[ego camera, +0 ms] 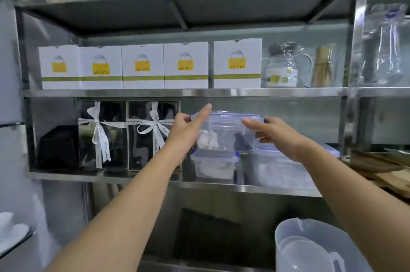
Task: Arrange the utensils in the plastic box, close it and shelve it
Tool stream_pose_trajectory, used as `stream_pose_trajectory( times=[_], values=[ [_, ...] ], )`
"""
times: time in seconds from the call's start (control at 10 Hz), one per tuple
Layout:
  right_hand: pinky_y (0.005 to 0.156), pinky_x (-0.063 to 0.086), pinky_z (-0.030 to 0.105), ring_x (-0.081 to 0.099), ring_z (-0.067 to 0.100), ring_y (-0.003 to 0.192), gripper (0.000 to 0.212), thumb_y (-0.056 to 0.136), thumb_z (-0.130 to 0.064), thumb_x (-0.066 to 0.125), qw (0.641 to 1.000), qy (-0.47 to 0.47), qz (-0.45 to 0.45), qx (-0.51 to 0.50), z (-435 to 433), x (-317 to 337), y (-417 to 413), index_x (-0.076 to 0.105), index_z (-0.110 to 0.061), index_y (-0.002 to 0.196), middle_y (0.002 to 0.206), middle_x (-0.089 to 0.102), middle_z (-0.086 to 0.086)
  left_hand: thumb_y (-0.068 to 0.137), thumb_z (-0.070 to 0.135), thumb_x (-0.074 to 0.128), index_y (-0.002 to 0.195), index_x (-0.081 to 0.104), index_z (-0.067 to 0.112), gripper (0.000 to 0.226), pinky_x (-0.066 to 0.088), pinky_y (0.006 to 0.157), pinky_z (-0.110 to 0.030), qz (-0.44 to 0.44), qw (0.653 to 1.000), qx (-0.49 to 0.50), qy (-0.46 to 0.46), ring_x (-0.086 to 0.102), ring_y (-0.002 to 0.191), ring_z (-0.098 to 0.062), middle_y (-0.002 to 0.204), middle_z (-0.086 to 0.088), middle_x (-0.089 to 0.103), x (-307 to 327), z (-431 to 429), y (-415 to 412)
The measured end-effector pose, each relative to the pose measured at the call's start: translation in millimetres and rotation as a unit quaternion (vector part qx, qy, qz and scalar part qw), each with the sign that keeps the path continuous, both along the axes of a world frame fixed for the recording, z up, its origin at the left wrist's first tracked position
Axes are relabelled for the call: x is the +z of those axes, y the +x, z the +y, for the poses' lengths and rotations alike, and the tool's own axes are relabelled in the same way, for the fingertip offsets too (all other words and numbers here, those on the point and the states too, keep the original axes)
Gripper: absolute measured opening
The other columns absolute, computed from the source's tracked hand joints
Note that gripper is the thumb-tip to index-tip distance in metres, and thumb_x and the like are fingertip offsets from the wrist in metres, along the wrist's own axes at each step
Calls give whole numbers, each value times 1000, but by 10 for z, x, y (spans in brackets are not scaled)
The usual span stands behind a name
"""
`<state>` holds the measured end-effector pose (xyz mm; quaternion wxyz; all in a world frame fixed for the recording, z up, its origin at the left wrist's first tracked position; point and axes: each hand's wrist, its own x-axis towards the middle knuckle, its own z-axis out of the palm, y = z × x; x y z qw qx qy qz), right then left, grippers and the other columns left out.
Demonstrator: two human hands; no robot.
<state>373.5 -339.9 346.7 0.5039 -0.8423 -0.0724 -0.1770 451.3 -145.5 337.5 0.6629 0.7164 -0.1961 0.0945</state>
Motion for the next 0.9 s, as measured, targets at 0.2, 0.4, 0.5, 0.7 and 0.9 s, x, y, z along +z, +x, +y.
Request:
stream_pose_trajectory(
  times=[0.2, 0.4, 0.5, 0.7, 0.9],
  values=[
    [85, 48, 32, 61, 17, 86, 49, 74, -48, 69, 999, 24, 16, 16, -101, -419, 699, 64, -9, 105, 91, 67, 1, 65, 71, 64, 93, 46, 16, 64, 51, 91, -50, 37, 999, 8, -5, 64, 95, -26, 103, -10, 63, -467, -76, 593],
    [75, 47, 38, 51, 17, 65, 50, 71, -48, 71, 999, 41, 3, -27, -36, -553, 1127, 59, -3, 90, 69, 57, 2, 76, 80, 35, 130, 50, 24, 79, 25, 104, -33, 71, 997, -36, 12, 40, 130, -19, 142, 1, 46, -589, -147, 916],
    [71, 41, 33, 46, 16, 60, 59, 71, -58, 66, 996, 18, 9, -92, -11, -555, 1316, 53, -6, 95, 69, 51, 3, 74, 84, 28, 131, 52, 25, 86, 35, 102, -38, 122, 989, -81, -32, 46, 123, -17, 143, -1, 47, -533, -170, 1015],
    [96, 38, 38, 51, 28, 110, 68, 85, -56, 50, 986, -39, 22, -160, -3, -634, 1294, 40, -2, 125, 117, 54, 11, 59, 94, 30, 141, 37, 29, 105, 16, 116, -45, 126, 989, -70, -6, 28, 139, -20, 154, 3, 31, -495, -157, 932],
    [85, 52, 44, 63, 27, 92, 52, 85, -43, 59, 984, -74, -33, -160, 91, -401, 532, 48, -6, 120, 109, 63, 14, 88, 63, 38, 149, 16, 31, 72, 15, 113, -37, 3, 999, -27, 46, 16, 143, -13, 157, 11, 17, -396, 168, 458]
  ],
)
